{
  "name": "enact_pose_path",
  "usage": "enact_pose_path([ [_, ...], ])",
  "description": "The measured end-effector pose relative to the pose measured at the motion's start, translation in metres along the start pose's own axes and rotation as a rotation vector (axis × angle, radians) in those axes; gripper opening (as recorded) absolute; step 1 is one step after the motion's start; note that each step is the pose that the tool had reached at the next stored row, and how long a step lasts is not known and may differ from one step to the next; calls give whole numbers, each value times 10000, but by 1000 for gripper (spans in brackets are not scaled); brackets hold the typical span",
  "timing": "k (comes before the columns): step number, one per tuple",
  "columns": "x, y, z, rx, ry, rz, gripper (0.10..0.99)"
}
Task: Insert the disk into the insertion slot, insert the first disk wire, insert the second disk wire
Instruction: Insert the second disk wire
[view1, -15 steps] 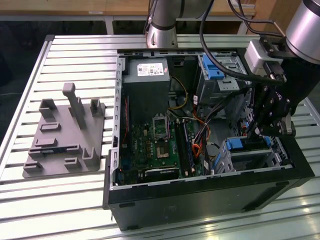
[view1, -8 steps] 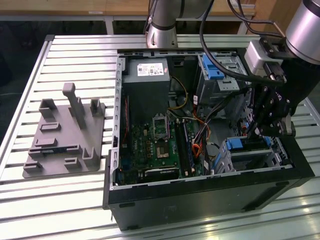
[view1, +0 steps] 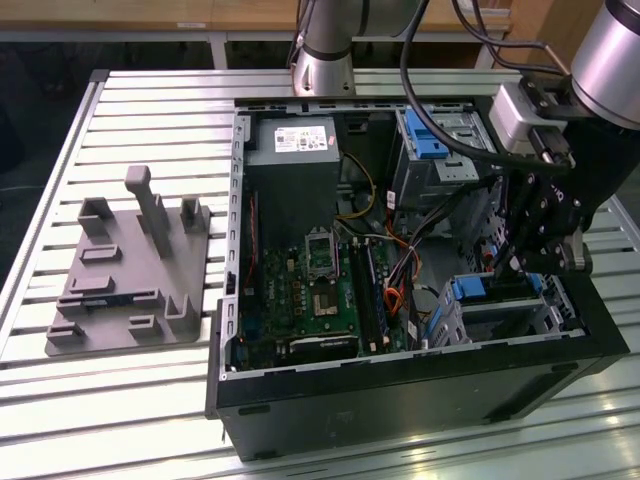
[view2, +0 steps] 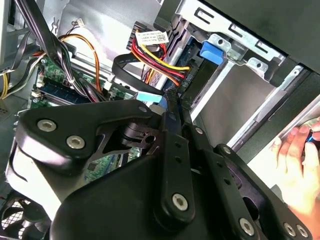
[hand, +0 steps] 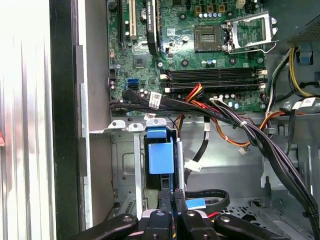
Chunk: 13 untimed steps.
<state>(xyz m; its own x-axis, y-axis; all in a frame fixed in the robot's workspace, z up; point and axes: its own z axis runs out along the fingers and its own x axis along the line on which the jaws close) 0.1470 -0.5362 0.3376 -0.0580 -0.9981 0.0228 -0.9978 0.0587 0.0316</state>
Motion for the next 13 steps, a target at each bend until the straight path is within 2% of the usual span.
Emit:
enact_pose_path([
  [13, 2, 0, 5, 10, 27, -375, 149],
])
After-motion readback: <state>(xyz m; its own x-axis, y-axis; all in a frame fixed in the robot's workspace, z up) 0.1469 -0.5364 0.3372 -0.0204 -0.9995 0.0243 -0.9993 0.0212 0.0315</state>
